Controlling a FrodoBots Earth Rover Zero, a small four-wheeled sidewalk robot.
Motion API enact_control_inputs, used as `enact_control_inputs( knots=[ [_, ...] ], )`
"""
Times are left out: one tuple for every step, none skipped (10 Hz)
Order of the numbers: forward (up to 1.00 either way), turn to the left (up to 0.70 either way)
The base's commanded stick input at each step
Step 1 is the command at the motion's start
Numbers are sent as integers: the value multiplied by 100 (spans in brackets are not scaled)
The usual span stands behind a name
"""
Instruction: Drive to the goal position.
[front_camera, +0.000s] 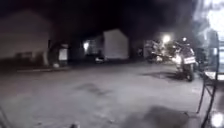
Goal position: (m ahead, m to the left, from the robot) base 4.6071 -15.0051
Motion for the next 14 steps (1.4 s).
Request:
enact_control_inputs(
  knots=[
    [0,-45],
    [0,-45],
    [0,-45],
    [0,-45],
    [0,-45],
    [0,-45],
    [0,-45],
    [0,-45],
    [0,-45],
    [0,-45],
    [0,-11],
    [0,0],
    [0,0],
    [0,0]
  ],
)
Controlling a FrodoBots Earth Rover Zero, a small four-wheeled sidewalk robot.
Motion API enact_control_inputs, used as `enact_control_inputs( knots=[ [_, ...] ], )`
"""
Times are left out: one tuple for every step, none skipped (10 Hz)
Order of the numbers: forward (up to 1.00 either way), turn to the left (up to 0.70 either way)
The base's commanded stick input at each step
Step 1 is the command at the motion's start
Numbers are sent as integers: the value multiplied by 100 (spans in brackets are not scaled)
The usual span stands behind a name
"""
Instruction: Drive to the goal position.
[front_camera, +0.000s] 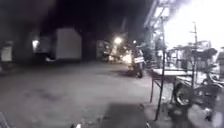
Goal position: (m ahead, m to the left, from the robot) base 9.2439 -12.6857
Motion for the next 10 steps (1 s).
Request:
enact_control_inputs(
  knots=[
    [0,0],
    [0,0],
    [0,0],
    [0,0],
    [0,0],
    [0,0],
    [64,0],
    [70,0],
    [70,0],
    [70,0]
  ],
)
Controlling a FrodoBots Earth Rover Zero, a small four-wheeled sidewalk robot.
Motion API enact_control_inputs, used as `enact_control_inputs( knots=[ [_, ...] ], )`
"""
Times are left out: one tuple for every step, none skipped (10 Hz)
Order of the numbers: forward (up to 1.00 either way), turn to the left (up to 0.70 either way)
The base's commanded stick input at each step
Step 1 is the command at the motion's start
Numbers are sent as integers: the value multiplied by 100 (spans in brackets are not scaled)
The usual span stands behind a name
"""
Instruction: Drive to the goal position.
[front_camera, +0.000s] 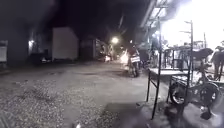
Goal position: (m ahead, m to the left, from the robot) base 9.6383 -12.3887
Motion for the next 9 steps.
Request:
enact_control_inputs(
  knots=[
    [70,0],
    [70,0],
    [70,0],
    [70,0],
    [70,0],
    [70,0],
    [70,0],
    [70,0],
    [70,0]
  ],
)
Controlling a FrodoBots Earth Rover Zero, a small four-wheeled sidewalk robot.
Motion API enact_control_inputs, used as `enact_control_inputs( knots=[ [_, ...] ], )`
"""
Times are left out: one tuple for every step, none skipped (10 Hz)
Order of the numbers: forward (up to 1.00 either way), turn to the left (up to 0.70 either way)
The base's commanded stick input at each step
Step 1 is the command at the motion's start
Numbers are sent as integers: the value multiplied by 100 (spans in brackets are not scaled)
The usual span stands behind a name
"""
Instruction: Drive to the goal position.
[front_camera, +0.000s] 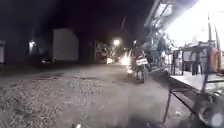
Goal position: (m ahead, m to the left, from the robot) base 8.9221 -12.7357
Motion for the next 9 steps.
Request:
enact_control_inputs(
  knots=[
    [70,0],
    [70,0],
    [70,0],
    [70,0],
    [70,0],
    [70,0],
    [70,0],
    [70,0],
    [70,0]
  ],
)
